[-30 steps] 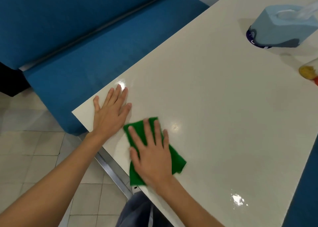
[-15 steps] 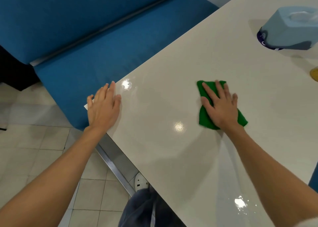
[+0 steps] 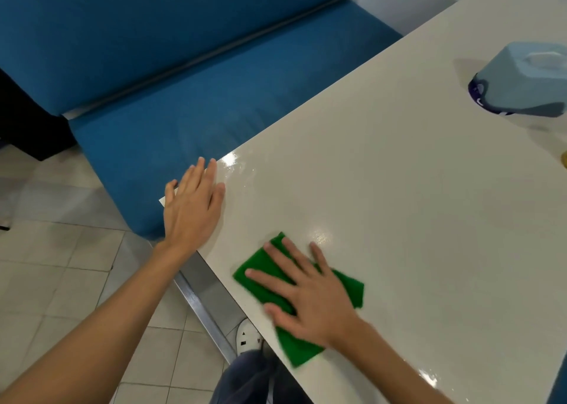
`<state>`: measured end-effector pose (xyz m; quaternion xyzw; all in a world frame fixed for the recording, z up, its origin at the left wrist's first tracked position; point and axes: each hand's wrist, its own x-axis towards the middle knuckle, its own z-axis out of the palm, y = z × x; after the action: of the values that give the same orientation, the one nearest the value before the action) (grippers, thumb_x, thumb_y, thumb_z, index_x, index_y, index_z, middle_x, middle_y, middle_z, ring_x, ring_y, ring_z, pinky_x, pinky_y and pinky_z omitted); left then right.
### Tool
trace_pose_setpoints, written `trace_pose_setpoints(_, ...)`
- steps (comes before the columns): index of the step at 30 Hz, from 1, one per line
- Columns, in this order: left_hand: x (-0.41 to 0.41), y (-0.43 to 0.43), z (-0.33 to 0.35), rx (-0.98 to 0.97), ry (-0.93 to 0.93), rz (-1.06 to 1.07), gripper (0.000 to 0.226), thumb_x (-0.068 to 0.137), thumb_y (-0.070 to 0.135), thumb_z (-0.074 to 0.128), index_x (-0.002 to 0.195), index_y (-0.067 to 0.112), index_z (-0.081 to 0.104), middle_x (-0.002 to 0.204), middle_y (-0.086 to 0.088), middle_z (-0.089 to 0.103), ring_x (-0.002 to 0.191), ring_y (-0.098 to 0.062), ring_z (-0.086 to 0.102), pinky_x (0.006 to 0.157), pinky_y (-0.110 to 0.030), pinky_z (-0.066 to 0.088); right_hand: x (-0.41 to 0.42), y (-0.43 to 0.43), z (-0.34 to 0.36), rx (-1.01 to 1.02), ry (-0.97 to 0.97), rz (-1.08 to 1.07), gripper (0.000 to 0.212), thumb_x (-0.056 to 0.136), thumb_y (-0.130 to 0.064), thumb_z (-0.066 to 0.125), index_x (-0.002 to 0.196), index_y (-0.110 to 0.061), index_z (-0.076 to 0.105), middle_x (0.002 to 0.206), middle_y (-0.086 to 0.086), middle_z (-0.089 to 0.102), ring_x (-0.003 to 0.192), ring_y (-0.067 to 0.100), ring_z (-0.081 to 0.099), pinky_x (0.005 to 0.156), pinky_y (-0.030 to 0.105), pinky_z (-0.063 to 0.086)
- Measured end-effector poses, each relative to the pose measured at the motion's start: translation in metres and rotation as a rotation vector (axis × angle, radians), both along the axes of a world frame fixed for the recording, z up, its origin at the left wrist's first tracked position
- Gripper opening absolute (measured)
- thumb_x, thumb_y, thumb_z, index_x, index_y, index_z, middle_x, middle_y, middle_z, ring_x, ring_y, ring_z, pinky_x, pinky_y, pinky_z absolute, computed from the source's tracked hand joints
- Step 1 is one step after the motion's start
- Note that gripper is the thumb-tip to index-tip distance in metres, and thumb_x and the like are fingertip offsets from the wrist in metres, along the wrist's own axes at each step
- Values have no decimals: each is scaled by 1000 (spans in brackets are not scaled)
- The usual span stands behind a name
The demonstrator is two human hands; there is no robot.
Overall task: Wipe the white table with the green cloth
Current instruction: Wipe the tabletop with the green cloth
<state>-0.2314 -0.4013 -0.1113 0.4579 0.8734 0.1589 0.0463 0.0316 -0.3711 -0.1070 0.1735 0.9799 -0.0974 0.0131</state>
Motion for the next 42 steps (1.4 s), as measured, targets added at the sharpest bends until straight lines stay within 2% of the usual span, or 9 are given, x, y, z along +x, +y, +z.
trace_pose_setpoints(6,-6,-1,8,14,-54,-24,51,100,39,29,146,19,37,151,-5,39,138,-18,36,108,-41,22,-16,152,8,-37,-42,-558,56,91,-64,15,145,-53,10,160,-5,8,147,20,0,116,53,2)
trace_pose_setpoints(11,-19,-7,25,67,-234,54,37,102,32,35,134,24,51,131,1,59,119,-26,52,94,-39,37,-86,151,6,-70,-3,-990,56,99,-48,20,152,-35,9,161,9,1,146,34,-7,115,56,-3)
trace_pose_setpoints(17,-32,-18,19,39,-444,271,54,96,55,25,104,15,60,96,-4,66,92,-26,52,75,-38,37,-144,16,0,-26,102,-514,55,93,-48,28,147,-35,33,156,11,25,144,37,17,113,54,7)
trace_pose_setpoints(22,-36,-10,20,45,-447,268,60,97,58,22,101,13,61,93,-4,67,86,-23,52,72,-36,34,-111,3,-1,-6,60,-87,54,93,-59,31,145,-44,29,158,0,22,146,27,14,114,54,9)
trace_pose_setpoints(25,-32,-2,23,6,-412,255,57,98,55,21,93,10,56,83,-1,63,84,-27,53,70,-37,34,-109,60,2,-19,-8,-129,56,90,-65,21,144,-54,17,160,-7,13,148,20,5,114,57,2)
trace_pose_setpoints(28,-26,-2,21,-4,-349,234,48,100,49,22,88,12,50,75,2,57,80,-29,53,69,-36,32,-108,137,7,-16,-54,-379,55,91,-65,16,144,-55,9,160,-9,4,147,18,-2,115,54,-2)
trace_pose_setpoints(35,-35,-5,21,-5,-495,224,56,98,58,16,118,30,60,108,7,65,103,-25,54,83,-36,34,-155,182,8,-70,-31,-928,56,99,-47,19,152,-36,8,161,9,0,145,36,-8,114,57,-4)
trace_pose_setpoints(38,-44,-5,20,106,-699,255,58,95,65,18,131,38,55,127,15,60,122,-12,49,104,-38,34,-187,127,4,-37,-14,-790,54,99,-46,22,151,-37,12,160,10,6,146,37,-2,114,56,-1)
trace_pose_setpoints(42,-55,3,23,259,-791,304,62,93,64,23,136,30,51,135,10,57,130,-11,46,113,-38,29,-196,31,0,-10,73,-361,55,91,-48,27,143,-35,38,155,11,28,143,37,20,112,57,15)
